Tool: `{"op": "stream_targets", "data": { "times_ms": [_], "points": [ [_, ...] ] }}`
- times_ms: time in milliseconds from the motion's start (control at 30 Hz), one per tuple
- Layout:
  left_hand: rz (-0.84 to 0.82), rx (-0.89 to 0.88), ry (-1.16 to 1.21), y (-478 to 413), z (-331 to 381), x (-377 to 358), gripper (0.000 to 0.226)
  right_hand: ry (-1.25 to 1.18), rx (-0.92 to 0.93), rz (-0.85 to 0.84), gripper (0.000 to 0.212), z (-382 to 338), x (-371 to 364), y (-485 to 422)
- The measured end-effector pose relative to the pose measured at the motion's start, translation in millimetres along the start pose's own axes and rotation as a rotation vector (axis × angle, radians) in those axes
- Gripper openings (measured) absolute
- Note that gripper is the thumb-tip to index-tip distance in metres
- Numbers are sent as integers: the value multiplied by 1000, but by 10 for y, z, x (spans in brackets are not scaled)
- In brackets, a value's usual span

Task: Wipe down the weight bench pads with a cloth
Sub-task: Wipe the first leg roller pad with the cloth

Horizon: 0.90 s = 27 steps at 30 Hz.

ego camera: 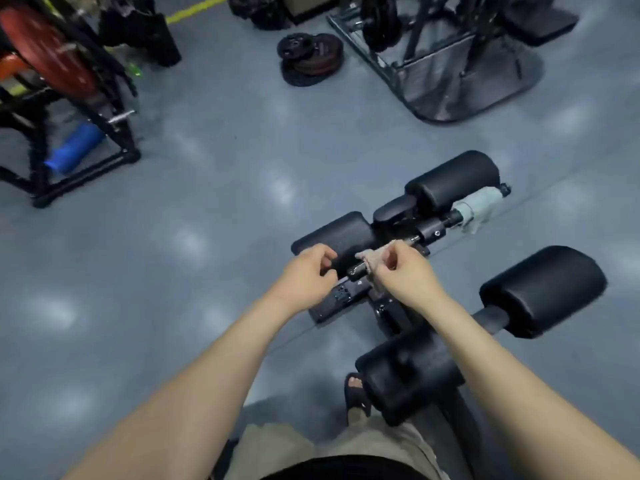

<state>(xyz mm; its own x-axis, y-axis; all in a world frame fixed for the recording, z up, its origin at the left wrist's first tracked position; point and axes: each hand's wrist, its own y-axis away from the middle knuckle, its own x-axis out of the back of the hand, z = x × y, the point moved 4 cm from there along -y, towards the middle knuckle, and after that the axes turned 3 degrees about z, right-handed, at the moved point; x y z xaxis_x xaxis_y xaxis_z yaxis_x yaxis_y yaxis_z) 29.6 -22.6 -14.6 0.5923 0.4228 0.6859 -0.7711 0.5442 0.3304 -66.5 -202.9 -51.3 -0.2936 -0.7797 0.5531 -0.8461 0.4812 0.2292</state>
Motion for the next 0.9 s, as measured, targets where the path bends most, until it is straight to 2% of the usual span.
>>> {"op": "stream_targets", "data": {
  "times_ms": [100, 267, 367, 500, 600, 733, 900],
  "points": [
    [-111, -73, -74, -297, 261, -280, 31, 54, -72, 84, 12, 247, 134, -44],
    [-235, -183, -152, -678, 417, -562, 41, 20, -130, 100, 29, 488, -16, 9],
    [-256, -226, -199, -825, 353, -613, 31, 29, -149, 138, 28, 522, -141, 16],
    [-253, -337, -244, -1004, 287, -560, 6, 47, -154, 224, 21, 481, -248, 63],
    [-321, -513, -254, -1116, 287, -510, 16, 42, -156, 262, 10, 428, -299, 111],
    [-409, -700, -134, -1238, 464, -348, 20, -24, -261, 418, 11, 188, -162, 246],
    [-576, -698, 5, -1296, 623, 89, 16, -190, -397, 535, 10, -413, -82, 262]
  ]
}}
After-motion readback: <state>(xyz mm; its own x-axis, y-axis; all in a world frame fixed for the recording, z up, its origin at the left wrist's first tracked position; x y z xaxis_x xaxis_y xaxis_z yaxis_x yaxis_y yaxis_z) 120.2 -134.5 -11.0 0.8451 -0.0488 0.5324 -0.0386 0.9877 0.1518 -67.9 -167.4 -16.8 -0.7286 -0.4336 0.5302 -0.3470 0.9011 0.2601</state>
